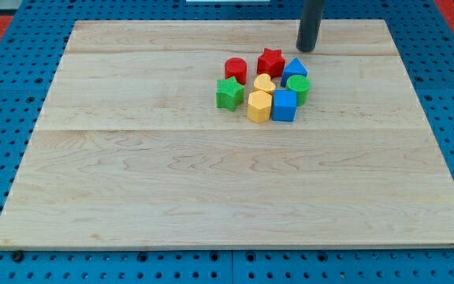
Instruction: Push the blue blocks towards bottom right
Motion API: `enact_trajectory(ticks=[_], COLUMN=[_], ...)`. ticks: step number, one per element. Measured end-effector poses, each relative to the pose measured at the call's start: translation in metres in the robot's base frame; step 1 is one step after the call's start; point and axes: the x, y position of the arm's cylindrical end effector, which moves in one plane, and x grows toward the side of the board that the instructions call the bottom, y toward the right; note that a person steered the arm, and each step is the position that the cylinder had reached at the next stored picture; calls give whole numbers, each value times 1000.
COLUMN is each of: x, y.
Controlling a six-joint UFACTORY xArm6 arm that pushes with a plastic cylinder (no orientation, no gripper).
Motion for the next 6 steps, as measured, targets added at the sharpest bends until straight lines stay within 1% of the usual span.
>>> enact_trajectory(ticks=[1, 2, 3, 4, 5, 6], x=[14, 64, 98, 130, 148, 113], y=[-29, -21, -47, -22, -23, -28])
